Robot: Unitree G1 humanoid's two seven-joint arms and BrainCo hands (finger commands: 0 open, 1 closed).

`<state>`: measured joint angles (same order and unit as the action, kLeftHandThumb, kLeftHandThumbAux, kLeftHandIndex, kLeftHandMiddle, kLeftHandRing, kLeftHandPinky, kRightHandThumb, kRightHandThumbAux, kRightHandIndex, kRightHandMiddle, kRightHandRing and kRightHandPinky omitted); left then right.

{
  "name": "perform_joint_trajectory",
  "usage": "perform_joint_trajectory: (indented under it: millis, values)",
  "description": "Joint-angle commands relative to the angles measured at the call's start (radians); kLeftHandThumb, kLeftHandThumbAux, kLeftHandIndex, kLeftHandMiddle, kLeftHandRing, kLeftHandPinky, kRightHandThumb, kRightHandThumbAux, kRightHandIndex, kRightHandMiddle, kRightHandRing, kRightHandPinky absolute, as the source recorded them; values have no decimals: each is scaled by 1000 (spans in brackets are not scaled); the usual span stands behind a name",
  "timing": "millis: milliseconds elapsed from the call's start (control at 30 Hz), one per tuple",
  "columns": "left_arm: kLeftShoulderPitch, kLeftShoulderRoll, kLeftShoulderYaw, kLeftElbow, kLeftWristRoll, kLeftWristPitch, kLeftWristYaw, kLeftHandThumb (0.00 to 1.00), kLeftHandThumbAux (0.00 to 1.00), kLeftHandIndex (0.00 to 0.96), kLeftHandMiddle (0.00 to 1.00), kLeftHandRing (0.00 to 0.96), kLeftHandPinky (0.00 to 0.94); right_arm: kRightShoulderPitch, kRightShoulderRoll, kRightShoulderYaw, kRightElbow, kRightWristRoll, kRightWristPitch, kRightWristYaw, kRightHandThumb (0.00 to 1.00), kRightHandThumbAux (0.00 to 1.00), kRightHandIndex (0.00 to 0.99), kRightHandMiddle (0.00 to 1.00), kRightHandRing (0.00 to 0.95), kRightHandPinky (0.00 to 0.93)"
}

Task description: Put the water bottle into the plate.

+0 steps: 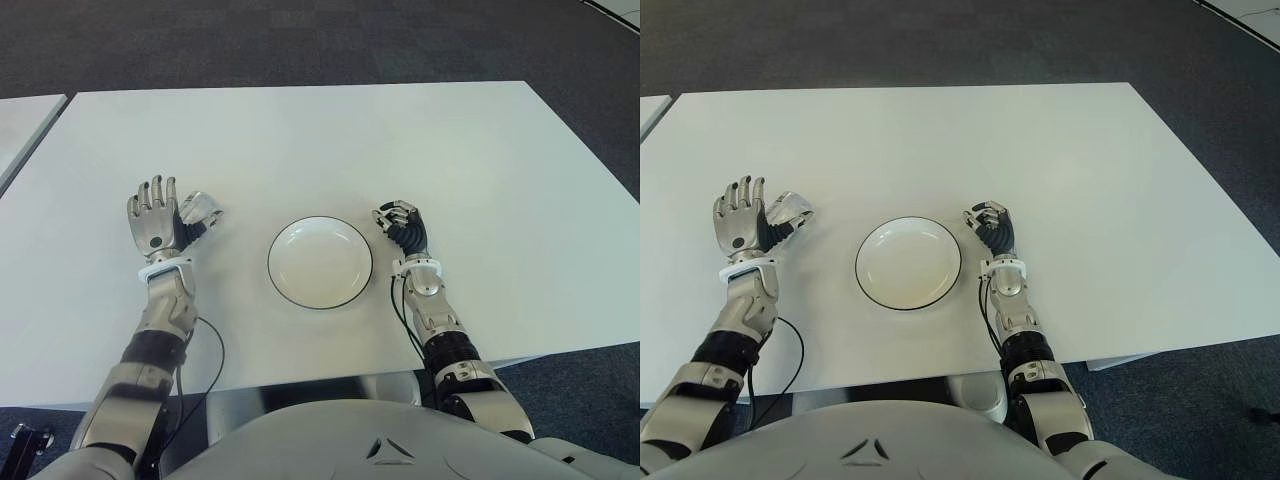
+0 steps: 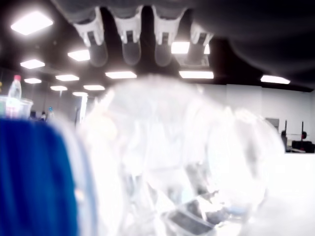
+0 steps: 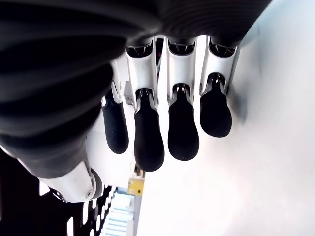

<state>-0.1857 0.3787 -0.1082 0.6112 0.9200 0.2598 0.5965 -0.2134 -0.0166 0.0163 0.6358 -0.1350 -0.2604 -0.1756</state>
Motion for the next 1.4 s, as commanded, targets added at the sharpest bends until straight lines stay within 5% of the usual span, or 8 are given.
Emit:
perform_joint_trajectory:
  millis: [33,733,867,1000,1100,1167,1400]
  values:
    - [-79,8,-40,184,-59,-73,-1,544,251,0,0,0,0,68,6,-7,70,6,109,-3,702,732,432,695,683,679]
    - [-204,4,-190,451,-145,-150,-93,541,248,0,0,0,0,74,4,-9,68,11,98,-7,702,732,432,692,678,670]
    - [-223,-3,-203,495,-166,-151,-127,556,283,0,29,27,77,76,2,-7,71,10,84,-4,702,732,432,696,686,678]
    - [-226,-1,-212,496,-187,-146,-166,598,343,84,124,157,249,77,1,-7,70,11,86,0,702,732,432,700,693,681]
    - [-215,7,-210,506,-209,-164,-195,668,390,278,258,288,368,80,1,-10,61,12,101,-1,702,732,432,699,689,678]
    - [-211,16,-208,522,-221,-181,-208,750,526,331,384,447,488,80,1,-10,59,12,104,-2,702,731,433,700,688,675]
    - [-221,17,-221,575,-240,-217,-206,836,657,385,527,679,696,81,-1,-9,60,13,97,4,702,731,433,700,688,675]
